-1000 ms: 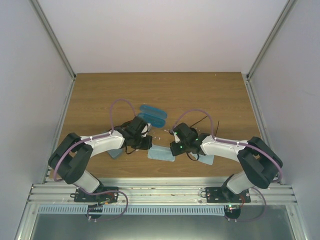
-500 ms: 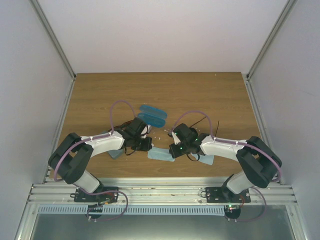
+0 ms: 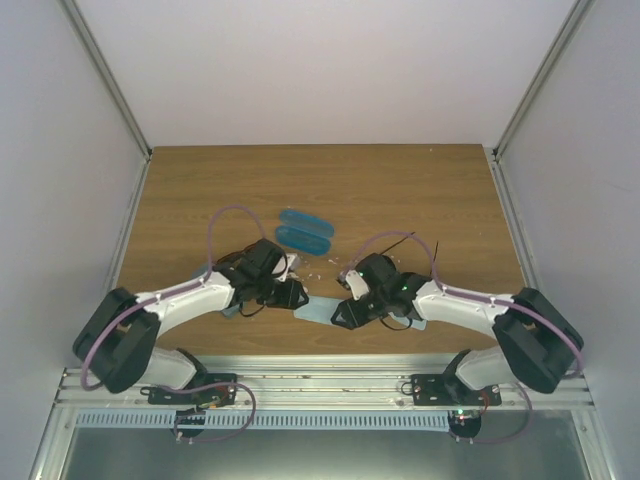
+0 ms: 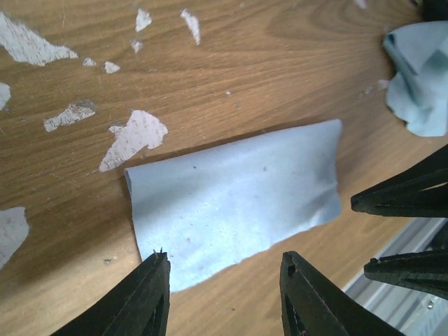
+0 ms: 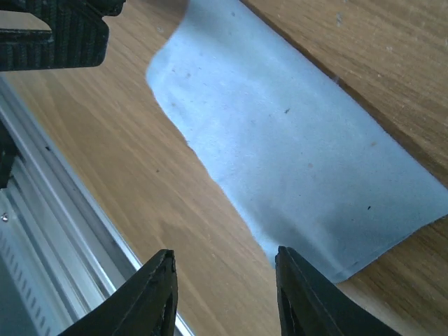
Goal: Organize the sunglasses
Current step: Fold the glasses cleaning cloth at the center of the board, then pick up the glasses cleaning cloth from the center of the board, then place the glasses cleaning cloth in the sunglasses case.
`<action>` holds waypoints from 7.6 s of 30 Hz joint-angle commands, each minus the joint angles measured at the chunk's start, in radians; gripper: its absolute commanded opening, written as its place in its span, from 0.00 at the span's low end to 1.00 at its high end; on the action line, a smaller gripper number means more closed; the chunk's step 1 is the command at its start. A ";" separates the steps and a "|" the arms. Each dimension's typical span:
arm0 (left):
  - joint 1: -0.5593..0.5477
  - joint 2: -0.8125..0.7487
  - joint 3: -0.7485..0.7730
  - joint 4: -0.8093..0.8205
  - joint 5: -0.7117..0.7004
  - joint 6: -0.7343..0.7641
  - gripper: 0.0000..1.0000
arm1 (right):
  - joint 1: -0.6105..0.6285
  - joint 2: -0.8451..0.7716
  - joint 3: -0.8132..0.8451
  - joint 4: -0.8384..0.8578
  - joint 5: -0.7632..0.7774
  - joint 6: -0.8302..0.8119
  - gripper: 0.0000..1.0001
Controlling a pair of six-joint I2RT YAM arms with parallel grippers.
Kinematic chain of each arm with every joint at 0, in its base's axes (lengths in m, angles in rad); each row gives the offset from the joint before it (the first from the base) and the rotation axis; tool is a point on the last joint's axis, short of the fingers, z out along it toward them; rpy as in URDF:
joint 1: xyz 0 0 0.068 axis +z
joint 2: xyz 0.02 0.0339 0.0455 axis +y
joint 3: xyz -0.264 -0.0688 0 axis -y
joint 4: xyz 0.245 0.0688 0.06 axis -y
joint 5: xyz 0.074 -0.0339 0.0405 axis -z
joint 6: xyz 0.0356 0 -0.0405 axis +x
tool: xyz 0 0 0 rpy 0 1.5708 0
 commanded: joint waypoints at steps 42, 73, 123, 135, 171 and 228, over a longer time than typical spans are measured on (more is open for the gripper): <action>-0.012 0.013 0.068 -0.087 -0.102 -0.096 0.40 | 0.043 0.050 0.217 -0.353 0.516 0.343 0.52; -0.050 0.067 -0.015 -0.034 -0.125 -0.162 0.42 | 0.168 0.297 0.263 -0.386 0.506 0.386 0.04; -0.072 0.071 0.170 -0.109 -0.206 -0.112 0.00 | 0.088 0.077 0.280 -0.153 0.526 0.268 0.00; -0.070 0.025 0.262 -0.177 -0.238 -0.108 0.00 | 0.025 0.013 0.292 -0.073 0.453 0.169 0.00; 0.326 0.455 0.716 -0.319 -0.014 0.321 0.00 | -0.064 0.528 0.783 -0.111 0.535 0.283 0.01; 0.348 0.525 0.827 -0.420 -0.140 0.282 0.29 | -0.068 0.518 0.772 -0.186 0.608 0.286 0.24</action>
